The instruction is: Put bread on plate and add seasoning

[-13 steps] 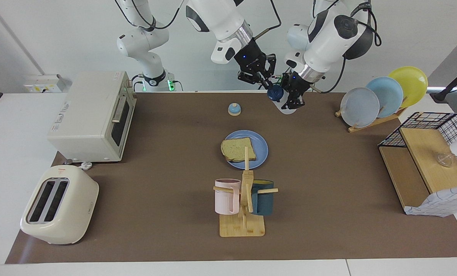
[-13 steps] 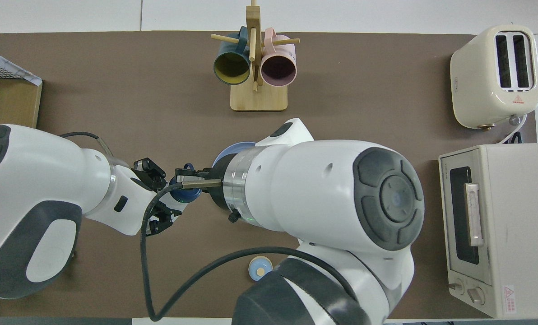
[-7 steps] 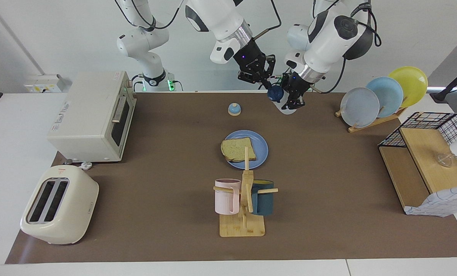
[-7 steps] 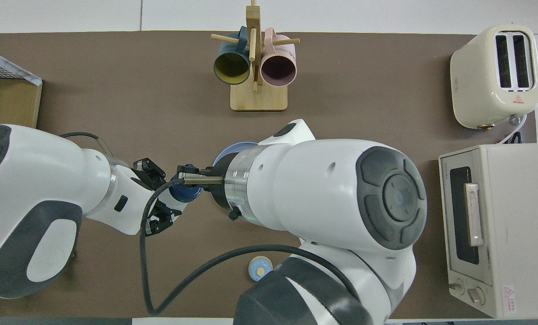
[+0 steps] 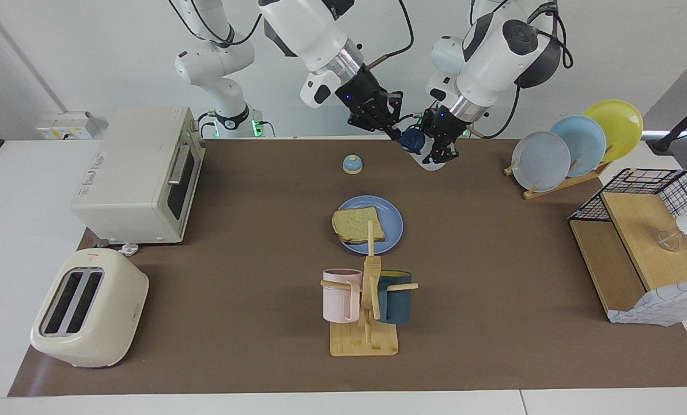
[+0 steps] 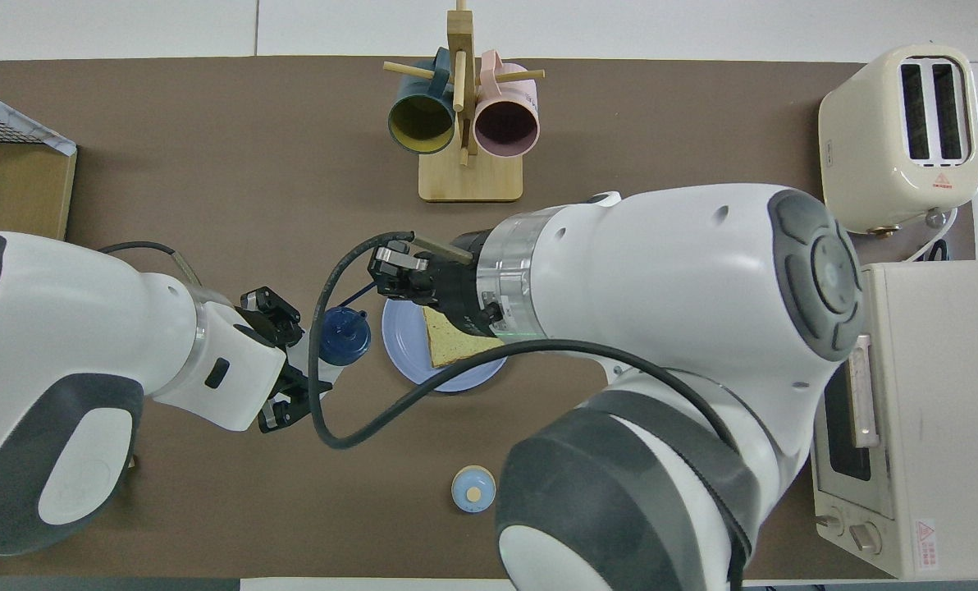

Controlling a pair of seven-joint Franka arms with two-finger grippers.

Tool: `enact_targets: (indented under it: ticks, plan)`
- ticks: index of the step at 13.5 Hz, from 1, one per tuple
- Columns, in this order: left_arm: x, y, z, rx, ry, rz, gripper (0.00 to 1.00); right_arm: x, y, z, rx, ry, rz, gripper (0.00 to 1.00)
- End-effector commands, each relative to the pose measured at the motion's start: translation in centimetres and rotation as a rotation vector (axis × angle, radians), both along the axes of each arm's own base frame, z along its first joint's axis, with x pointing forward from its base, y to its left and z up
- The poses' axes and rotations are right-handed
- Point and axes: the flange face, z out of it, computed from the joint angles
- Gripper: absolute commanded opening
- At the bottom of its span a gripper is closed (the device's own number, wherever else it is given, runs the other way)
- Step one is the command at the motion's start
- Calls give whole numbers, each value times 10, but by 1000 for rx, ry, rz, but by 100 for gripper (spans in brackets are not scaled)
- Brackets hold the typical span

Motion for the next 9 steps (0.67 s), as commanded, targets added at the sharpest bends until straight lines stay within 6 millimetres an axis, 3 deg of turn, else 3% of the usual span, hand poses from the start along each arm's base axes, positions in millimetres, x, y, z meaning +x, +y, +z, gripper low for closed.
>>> enact_targets:
  ticks: [1, 3, 4, 5, 7, 9]
  plan:
    - [-9, 2, 2, -11, 1, 16, 0, 2, -5, -2, 30, 31, -56, 0]
    - [-7, 7, 1, -10, 5, 20, 0, 0, -7, -9, 19, 30, -47, 0]
    - [-8, 8, 0, -6, 11, 19, 0, 2, -12, -9, 13, 12, -31, 41]
    - [-6, 9, 0, -7, 7, 28, 0, 7, -20, -10, 3, -1, -16, 99]
    - [-6, 7, 0, -7, 5, 30, 0, 11, -29, -13, -29, -6, -12, 100]
    - [-6, 4, 0, 1, 3, 49, 0, 22, -57, -20, -179, -45, 22, 100]
